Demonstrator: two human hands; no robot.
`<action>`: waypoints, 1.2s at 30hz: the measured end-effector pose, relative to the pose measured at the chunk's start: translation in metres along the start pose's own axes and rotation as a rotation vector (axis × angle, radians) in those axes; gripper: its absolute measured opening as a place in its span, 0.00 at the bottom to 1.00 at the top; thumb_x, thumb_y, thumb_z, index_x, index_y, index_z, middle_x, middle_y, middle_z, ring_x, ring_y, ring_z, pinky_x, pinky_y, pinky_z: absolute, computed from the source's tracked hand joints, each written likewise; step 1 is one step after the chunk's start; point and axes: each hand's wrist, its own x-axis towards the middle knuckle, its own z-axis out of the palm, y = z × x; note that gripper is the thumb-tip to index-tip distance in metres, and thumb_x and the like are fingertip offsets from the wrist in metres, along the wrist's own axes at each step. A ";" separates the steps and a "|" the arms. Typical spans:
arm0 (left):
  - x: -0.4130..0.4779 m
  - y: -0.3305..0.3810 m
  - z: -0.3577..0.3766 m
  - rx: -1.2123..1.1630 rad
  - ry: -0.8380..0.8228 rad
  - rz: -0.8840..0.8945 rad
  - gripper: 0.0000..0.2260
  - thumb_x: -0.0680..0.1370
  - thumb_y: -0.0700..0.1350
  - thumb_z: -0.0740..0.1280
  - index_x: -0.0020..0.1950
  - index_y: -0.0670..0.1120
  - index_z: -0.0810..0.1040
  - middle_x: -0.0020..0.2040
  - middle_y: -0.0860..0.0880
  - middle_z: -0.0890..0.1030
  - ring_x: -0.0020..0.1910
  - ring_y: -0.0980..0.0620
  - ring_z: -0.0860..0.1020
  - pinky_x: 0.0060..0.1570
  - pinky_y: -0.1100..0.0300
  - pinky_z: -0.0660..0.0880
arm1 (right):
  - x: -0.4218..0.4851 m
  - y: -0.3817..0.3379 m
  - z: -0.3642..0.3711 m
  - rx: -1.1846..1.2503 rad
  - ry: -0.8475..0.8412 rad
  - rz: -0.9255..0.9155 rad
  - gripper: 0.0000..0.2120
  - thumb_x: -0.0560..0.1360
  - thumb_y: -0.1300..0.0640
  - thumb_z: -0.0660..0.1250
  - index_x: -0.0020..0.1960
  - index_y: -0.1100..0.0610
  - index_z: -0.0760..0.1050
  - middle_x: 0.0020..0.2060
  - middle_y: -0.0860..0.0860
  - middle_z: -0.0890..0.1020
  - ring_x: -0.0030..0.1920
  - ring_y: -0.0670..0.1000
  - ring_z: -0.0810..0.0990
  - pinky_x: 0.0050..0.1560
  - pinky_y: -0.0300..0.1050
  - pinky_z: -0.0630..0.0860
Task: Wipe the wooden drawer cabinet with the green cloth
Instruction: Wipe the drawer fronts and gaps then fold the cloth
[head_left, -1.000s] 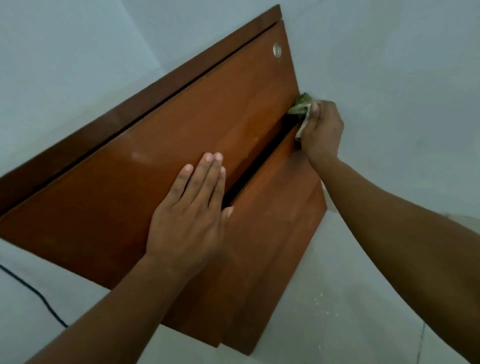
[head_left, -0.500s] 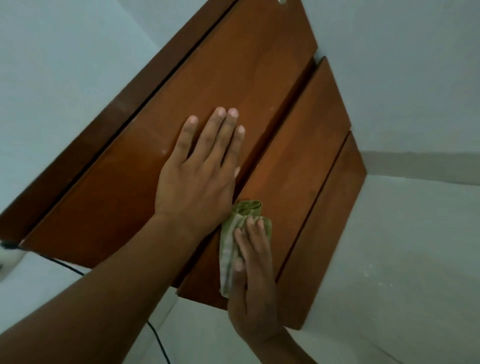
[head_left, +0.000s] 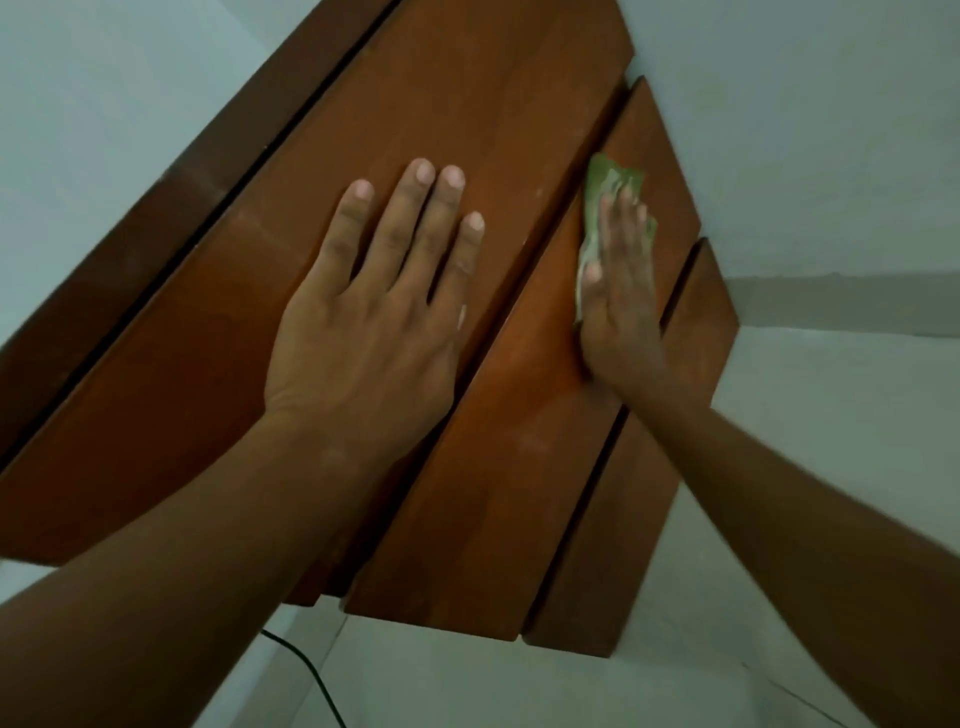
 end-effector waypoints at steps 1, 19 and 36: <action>0.000 0.000 0.000 0.003 -0.001 0.002 0.29 0.83 0.52 0.31 0.82 0.42 0.35 0.83 0.38 0.36 0.82 0.40 0.36 0.80 0.41 0.39 | 0.017 0.013 -0.003 -0.008 0.017 0.045 0.25 0.86 0.55 0.47 0.81 0.61 0.53 0.81 0.59 0.55 0.82 0.58 0.51 0.82 0.56 0.47; -0.036 0.010 0.006 -0.055 -0.006 0.048 0.28 0.85 0.52 0.32 0.83 0.41 0.37 0.83 0.38 0.38 0.82 0.41 0.38 0.80 0.42 0.40 | -0.177 -0.127 -0.015 0.218 0.049 0.224 0.18 0.82 0.57 0.59 0.71 0.54 0.72 0.65 0.53 0.76 0.64 0.52 0.75 0.62 0.54 0.75; -0.047 0.016 0.014 -0.062 0.027 0.082 0.31 0.84 0.56 0.34 0.82 0.38 0.35 0.83 0.37 0.37 0.82 0.40 0.37 0.80 0.42 0.37 | -0.068 0.005 -0.003 -0.015 -0.055 0.501 0.27 0.86 0.45 0.41 0.82 0.49 0.40 0.82 0.48 0.42 0.82 0.49 0.40 0.80 0.62 0.39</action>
